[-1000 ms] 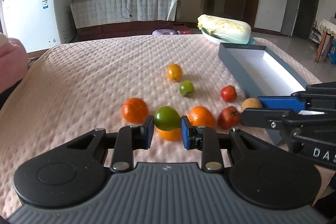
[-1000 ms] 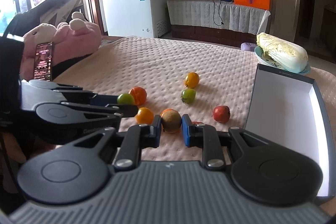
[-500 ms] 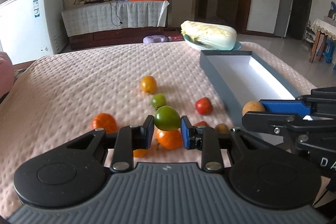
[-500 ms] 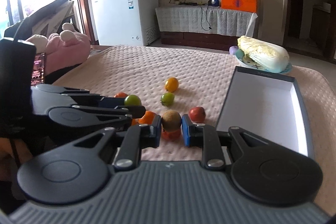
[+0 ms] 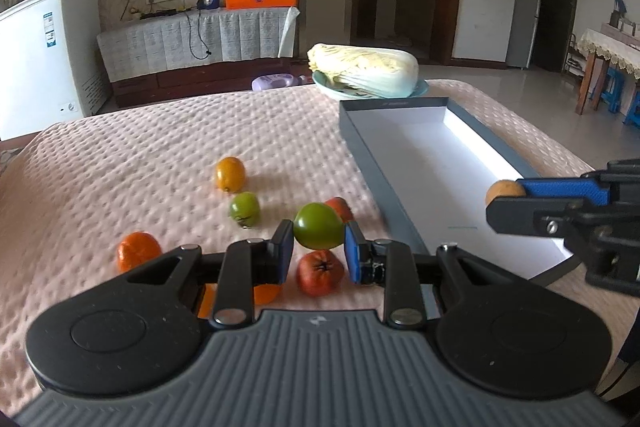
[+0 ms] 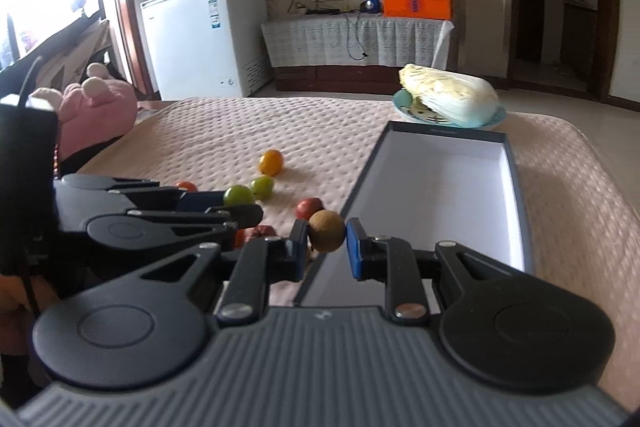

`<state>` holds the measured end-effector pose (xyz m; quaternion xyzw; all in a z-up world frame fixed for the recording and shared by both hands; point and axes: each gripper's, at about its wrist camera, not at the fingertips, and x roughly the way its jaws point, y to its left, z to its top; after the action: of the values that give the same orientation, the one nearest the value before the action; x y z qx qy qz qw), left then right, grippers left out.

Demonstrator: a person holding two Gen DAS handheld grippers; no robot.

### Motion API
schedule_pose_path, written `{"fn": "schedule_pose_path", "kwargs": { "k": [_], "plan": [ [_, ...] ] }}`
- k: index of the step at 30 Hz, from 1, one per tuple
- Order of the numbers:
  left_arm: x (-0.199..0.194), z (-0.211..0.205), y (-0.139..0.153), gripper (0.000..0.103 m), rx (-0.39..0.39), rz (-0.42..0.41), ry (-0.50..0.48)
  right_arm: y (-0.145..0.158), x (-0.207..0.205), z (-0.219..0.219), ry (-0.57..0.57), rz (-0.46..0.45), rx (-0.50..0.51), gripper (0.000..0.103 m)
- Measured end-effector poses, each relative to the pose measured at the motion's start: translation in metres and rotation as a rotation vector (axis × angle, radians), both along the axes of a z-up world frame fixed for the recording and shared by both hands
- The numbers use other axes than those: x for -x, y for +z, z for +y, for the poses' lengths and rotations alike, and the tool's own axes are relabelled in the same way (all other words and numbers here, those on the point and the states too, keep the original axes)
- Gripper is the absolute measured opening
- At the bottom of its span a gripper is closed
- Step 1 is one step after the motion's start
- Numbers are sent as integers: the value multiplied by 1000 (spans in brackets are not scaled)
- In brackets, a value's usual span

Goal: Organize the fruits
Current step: 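Carry the green tomato and kiwi over the grey box, open the left tool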

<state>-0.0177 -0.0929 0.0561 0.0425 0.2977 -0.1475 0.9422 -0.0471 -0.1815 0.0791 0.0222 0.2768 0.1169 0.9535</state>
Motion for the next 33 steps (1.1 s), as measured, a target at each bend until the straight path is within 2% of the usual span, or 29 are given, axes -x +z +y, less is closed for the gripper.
{"fn": "schedule_pose_path", "kwargs": {
  "k": [11,20,26,29,33],
  "plan": [
    [2,-30,6,32,11,-25,-50,2,5,-27,-47,-7,-32,24],
    [0,-56,24,32,31,-49,-102,0,-1,-51,-118,5,-68,24],
    [-16,-89,33,32,30,-54,-141,-1,-1,-59,-159,21,-67,24],
    [-28,-103,30,32,32,-34,-146,-3,-3,-70,-194,50,-94,24],
    [-44,-124,22,32,8,-24,-159,-6,-3,-75,-203,59,-76,24]
  ]
}}
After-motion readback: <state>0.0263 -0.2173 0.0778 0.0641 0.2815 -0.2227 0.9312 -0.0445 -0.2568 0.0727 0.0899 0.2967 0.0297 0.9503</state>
